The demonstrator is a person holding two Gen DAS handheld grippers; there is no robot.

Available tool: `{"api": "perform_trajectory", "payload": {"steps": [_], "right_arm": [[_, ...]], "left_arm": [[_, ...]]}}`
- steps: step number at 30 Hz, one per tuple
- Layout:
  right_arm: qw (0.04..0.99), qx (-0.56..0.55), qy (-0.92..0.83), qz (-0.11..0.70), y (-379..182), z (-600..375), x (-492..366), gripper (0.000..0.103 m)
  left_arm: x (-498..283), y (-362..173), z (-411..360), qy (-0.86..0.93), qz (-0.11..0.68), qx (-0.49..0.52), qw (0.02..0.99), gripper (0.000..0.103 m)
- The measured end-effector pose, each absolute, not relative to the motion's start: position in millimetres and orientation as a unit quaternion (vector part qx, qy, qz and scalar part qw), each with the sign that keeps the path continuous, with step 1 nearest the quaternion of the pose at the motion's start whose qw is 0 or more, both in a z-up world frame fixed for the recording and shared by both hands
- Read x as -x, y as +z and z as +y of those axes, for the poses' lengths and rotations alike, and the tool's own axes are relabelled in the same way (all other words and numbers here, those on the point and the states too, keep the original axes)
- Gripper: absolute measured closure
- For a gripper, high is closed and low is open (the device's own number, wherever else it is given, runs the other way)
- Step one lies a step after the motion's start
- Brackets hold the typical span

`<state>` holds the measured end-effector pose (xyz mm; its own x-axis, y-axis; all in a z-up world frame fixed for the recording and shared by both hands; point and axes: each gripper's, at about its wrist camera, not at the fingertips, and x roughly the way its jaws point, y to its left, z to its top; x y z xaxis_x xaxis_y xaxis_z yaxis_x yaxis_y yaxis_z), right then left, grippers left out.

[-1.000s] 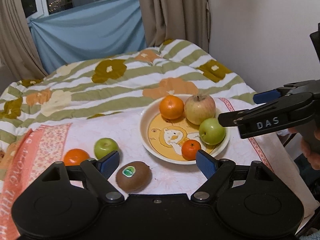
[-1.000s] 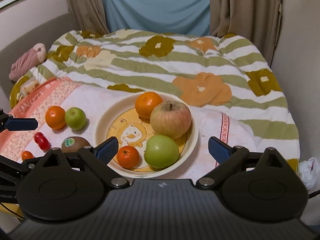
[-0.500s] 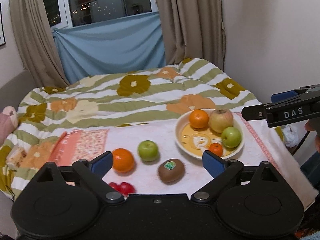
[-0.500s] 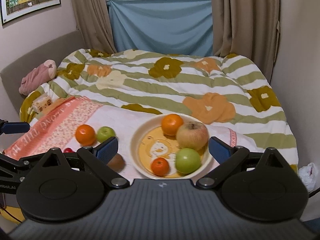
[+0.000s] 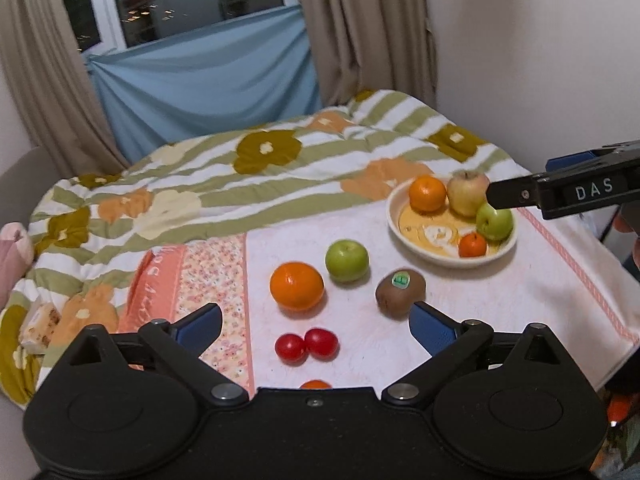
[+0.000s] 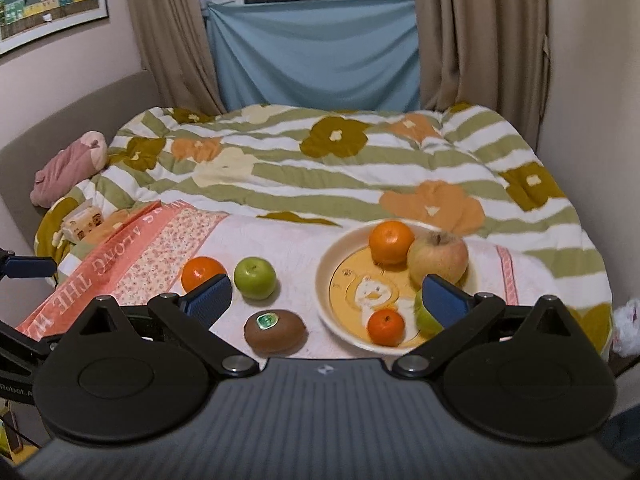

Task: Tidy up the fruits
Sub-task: 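Withdraw both tools from the bowl toward the remaining fruit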

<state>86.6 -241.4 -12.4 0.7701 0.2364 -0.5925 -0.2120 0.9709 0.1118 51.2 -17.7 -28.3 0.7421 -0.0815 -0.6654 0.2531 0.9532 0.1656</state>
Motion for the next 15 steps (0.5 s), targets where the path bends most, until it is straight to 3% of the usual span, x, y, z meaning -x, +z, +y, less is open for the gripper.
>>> {"api": "perform_trajectory", "payload": {"steps": [5,15], "right_arm": [[0.935,-0.030,0.097,0.340,-33.1,-220.7,-90.1,0.000],[0.928,-0.024,0.055,0.368,-88.2,-178.7,-99.2,0.000]], "left_arm": [[-59.6,-50.2,-0.7,-0.125,0.363,-0.131,0.914,0.003],[-73.5,-110.8,24.4,-0.200,0.406,-0.138,0.881,0.022]]}}
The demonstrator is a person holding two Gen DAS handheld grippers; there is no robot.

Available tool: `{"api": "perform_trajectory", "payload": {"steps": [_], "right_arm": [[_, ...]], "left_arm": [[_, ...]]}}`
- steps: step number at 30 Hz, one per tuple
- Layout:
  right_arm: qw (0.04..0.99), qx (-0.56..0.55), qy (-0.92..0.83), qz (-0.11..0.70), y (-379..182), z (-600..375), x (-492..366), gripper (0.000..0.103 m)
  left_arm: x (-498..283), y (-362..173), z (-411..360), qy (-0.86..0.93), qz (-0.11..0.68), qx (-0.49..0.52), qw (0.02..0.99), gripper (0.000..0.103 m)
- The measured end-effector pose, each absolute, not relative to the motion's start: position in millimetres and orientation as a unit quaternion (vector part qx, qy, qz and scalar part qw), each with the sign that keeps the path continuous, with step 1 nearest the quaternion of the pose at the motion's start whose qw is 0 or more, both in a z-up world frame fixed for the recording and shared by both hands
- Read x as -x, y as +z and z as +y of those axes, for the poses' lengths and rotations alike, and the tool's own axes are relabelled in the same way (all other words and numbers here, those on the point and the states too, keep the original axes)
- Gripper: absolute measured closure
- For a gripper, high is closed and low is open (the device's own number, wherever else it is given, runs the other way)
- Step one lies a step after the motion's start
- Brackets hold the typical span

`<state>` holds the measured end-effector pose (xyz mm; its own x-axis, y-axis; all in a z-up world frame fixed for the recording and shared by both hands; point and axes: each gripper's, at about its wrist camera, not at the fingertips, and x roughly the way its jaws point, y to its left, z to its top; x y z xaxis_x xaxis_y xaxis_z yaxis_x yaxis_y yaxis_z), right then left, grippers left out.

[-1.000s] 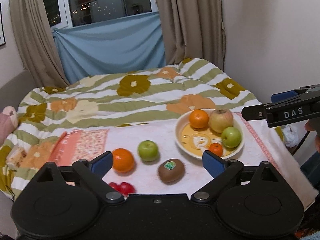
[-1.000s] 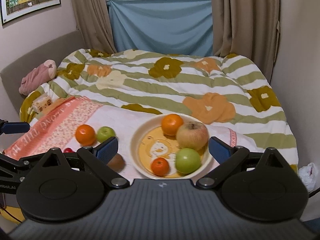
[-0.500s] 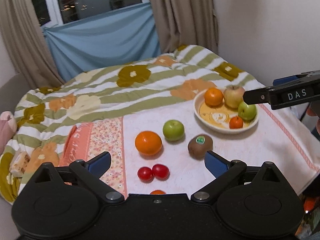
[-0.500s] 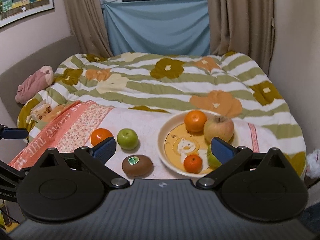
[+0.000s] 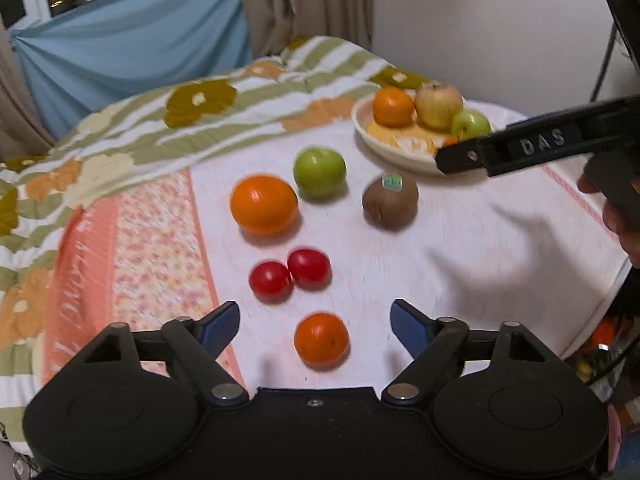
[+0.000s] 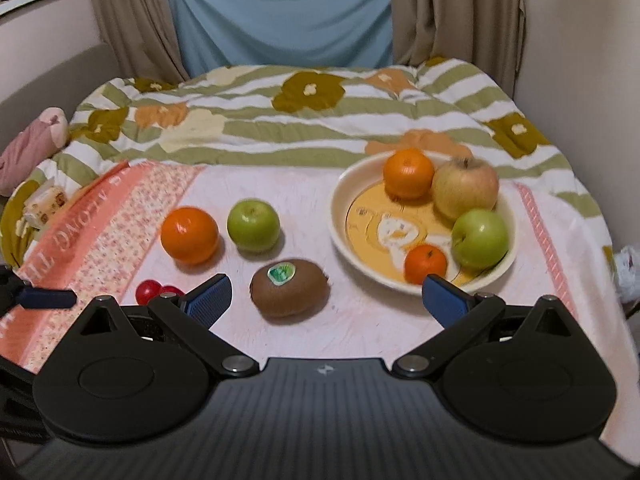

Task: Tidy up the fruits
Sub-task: 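Withdraw both tools from the bowl toward the remaining fruit, then grasp the small mandarin with the left tool while the right tool grasps the kiwi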

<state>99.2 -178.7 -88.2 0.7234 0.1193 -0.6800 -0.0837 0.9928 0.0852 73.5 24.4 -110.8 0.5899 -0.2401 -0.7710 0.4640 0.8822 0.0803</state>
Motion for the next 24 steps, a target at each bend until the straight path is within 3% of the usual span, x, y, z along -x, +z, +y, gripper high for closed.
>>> {"api": "perform_trajectory", "payload": {"steps": [6,11,18,24], "right_arm": [[0.920,-0.038,0.049,0.386,-112.4,-160.6,-103.7,0.000],[0.920,-0.026,0.047,0.388,-121.2,-148.3,-106.1,0.000],[0.920,-0.017,0.042,0.390,-128.4,-142.6,-115.6,0.000],[0.918,-0.001,0.047,0.394,-138.9,-138.8,-128.8,0.000]], "left_arm": [[-74.8,-137.6,27.2,-0.222,0.420,-0.156,0.866,0.037],[-80.2,-144.8,30.6,-0.235,0.419,-0.158,0.863,0.038],[-87.2,-154.4,31.8,-0.255,0.425,-0.157,0.854,0.062],[-87.2,-154.3,33.4,-0.258,0.422,-0.151,0.856,0.062]]}}
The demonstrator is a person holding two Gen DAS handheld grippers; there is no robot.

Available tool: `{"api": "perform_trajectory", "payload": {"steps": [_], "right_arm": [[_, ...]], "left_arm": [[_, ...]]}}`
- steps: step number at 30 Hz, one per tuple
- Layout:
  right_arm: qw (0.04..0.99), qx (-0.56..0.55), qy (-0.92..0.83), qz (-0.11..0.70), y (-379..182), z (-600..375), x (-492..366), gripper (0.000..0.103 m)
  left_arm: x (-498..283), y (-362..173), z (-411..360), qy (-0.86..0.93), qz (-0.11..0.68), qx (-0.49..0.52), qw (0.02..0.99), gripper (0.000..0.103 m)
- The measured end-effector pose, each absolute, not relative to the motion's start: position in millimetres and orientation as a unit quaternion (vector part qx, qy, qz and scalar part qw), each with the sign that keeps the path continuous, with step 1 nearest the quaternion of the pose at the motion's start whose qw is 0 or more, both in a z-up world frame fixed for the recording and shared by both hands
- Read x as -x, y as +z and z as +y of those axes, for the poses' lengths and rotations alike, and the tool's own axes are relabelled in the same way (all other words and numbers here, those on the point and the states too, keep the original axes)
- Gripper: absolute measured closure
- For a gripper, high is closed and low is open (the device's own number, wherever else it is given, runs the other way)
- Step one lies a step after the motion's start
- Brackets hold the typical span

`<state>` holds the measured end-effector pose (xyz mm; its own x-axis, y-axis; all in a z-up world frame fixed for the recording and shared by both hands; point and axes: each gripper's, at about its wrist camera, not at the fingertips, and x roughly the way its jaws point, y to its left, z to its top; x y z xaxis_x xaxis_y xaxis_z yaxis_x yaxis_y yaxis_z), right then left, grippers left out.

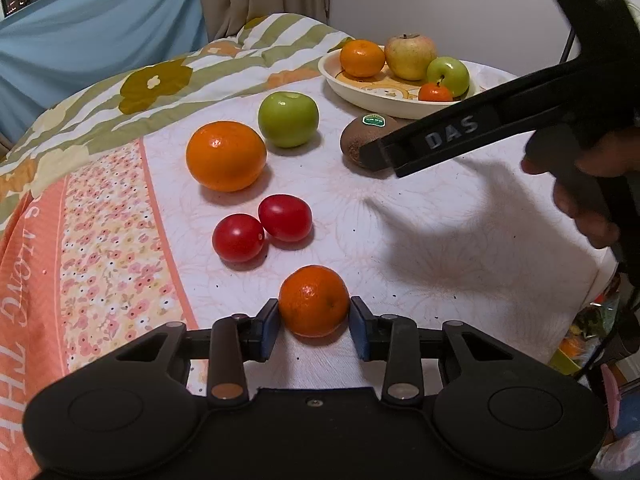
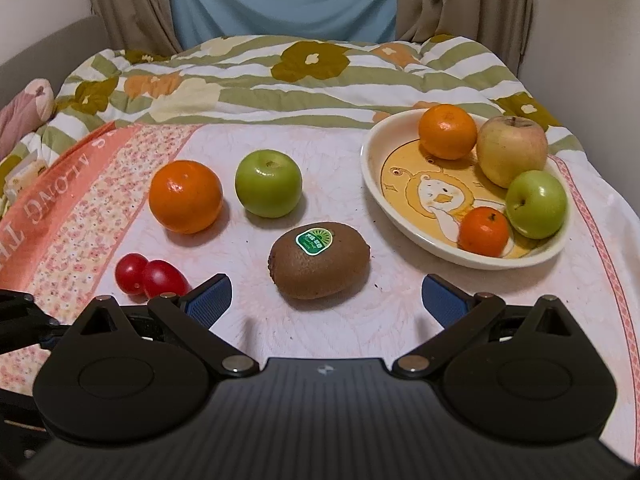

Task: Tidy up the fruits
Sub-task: 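Grasp the small mandarin with the left tool while the right tool grasps the kiwi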

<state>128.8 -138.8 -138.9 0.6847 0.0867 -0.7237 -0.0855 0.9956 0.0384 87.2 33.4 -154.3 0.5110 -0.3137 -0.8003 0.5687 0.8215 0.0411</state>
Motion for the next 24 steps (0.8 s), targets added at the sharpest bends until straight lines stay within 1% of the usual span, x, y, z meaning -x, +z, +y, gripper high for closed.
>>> {"api": "perform_trajectory", "payload": {"steps": [12,18,20,23,24], "right_arm": [[0.919,0.050,0.072,0.385,-155.7,-126.9,-153.0,0.000],[0.916,0.054,0.087,0.387,-160.1,-125.2,-160.3,0.000],[0.915,0.058,0.092,0.389,-161.9,-123.7,-161.6,0.005],[0.914,0.065,0.094,0.390,-164.2,-121.8,-163.3,0.008],[0.914,0.067,0.091,0.389,-164.7,-122.1,-163.7,0.016]], "left_arm": [[-89.5,-152.7,45.9,-0.230,0.429,-0.140,0.862,0.063],[-90.7,-151.9,48.2,-0.218,0.434,-0.131,0.864,0.063],[-91.0,-151.9,47.9,-0.213,0.434,-0.128,0.866,0.063],[-89.8,-150.5,46.8,-0.207,0.435,-0.121,0.868,0.063],[-89.1,-149.8,46.6,-0.205,0.435,-0.119,0.868,0.063]]}}
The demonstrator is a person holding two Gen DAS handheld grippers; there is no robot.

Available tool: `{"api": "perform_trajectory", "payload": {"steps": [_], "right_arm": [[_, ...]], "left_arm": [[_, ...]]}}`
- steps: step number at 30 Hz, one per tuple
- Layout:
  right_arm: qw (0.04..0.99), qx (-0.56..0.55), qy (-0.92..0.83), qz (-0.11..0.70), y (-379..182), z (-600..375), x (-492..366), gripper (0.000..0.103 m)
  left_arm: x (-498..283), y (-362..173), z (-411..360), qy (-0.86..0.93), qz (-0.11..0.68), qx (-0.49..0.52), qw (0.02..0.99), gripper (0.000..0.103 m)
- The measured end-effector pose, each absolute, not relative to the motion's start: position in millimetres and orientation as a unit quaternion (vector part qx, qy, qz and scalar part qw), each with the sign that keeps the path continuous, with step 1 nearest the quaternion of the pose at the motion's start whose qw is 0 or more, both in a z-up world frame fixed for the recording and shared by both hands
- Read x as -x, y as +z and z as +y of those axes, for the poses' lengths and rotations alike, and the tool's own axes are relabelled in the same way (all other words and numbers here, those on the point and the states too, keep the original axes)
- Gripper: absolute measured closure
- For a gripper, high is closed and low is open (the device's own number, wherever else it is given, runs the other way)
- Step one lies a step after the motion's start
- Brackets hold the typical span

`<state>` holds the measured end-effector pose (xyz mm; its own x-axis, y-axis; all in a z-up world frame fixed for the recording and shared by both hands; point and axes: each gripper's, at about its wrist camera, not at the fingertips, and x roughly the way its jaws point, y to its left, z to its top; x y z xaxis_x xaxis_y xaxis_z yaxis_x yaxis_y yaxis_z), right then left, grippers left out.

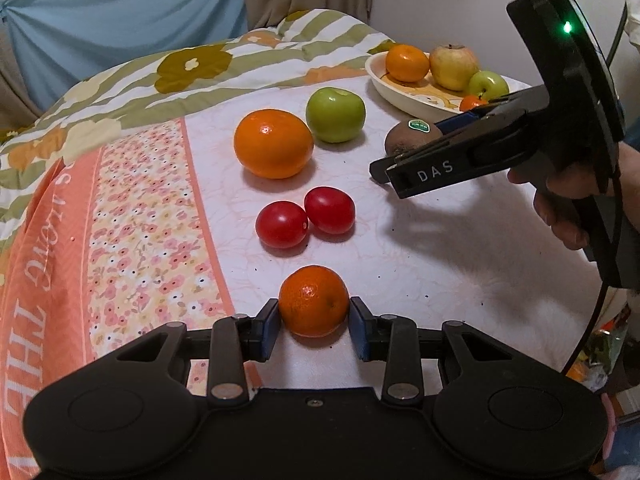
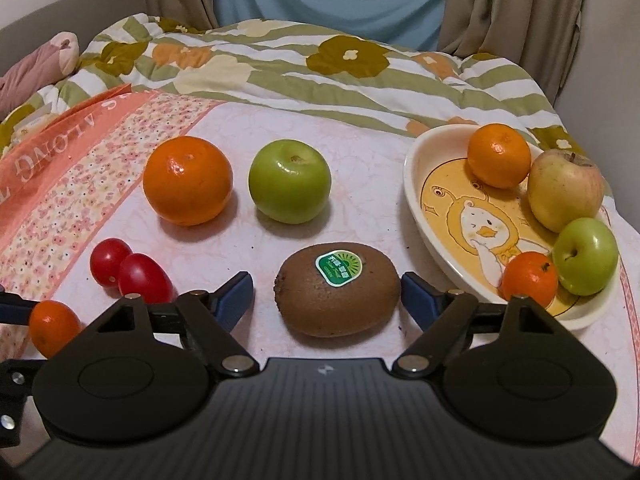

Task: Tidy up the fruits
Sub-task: 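Grasp the small mandarin with the left tool while the right tool grasps the kiwi, then carry the mandarin and kiwi over the duck bowl with both tools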

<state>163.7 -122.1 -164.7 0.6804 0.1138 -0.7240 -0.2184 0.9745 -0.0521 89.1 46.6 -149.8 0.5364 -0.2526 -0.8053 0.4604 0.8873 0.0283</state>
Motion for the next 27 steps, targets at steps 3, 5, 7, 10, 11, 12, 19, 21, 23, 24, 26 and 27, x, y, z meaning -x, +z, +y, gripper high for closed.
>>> {"api": "perform_trajectory", "payload": {"steps": [3,5,7,10,11,12,19,21,23,24,26,27], "right_arm": [[0.916,0.075,0.079,0.387,-165.5,-123.6,-163.3,0.024],[0.914,0.073,0.081,0.390,-164.8,-124.2,-164.0,0.024],[0.914,0.076,0.082,0.391,-163.7,-124.0,-163.9,0.025],[0.914,0.066,0.087,0.391,-158.6,-126.6,-160.8,0.025],[0.914,0.064,0.090,0.390,-156.1,-126.7,-159.6,0.025],[0.914,0.062,0.091,0.389,-152.9,-127.3,-157.9,0.025],[0.919,0.050,0.101,0.377,-115.3,-137.6,-142.3,0.026],[0.921,0.047,0.103,0.372,-102.2,-143.7,-139.3,0.026],[0.923,0.045,0.104,0.367,-89.9,-150.4,-136.1,0.026],[0.924,0.045,0.105,0.364,-83.6,-155.0,-134.8,0.026],[0.926,0.044,0.107,0.359,-72.1,-165.1,-133.9,0.026],[0.927,0.044,0.108,0.358,-67.3,-170.1,-133.8,0.026]], "left_arm": [[-88.6,-148.1,47.0,-0.200,0.438,-0.115,0.869,0.063],[-88.9,-146.5,48.1,-0.195,0.439,-0.111,0.870,0.063],[-88.8,-143.5,48.6,-0.189,0.438,-0.109,0.872,0.063],[-88.1,-135.2,49.6,-0.181,0.432,-0.106,0.877,0.063],[-87.9,-132.0,49.5,-0.178,0.430,-0.105,0.879,0.063],[-87.8,-128.8,49.5,-0.176,0.429,-0.104,0.880,0.063],[-86.7,-101.9,41.6,-0.163,0.415,-0.095,0.890,0.063],[-85.8,-92.0,36.9,-0.162,0.409,-0.092,0.893,0.063],[-85.6,-81.6,30.4,-0.160,0.401,-0.090,0.897,0.063],[-86.6,-76.4,27.2,-0.159,0.398,-0.089,0.899,0.063],[-88.8,-66.5,19.9,-0.157,0.390,-0.086,0.903,0.063],[-91.2,-62.6,16.0,-0.157,0.386,-0.086,0.905,0.063]]}}
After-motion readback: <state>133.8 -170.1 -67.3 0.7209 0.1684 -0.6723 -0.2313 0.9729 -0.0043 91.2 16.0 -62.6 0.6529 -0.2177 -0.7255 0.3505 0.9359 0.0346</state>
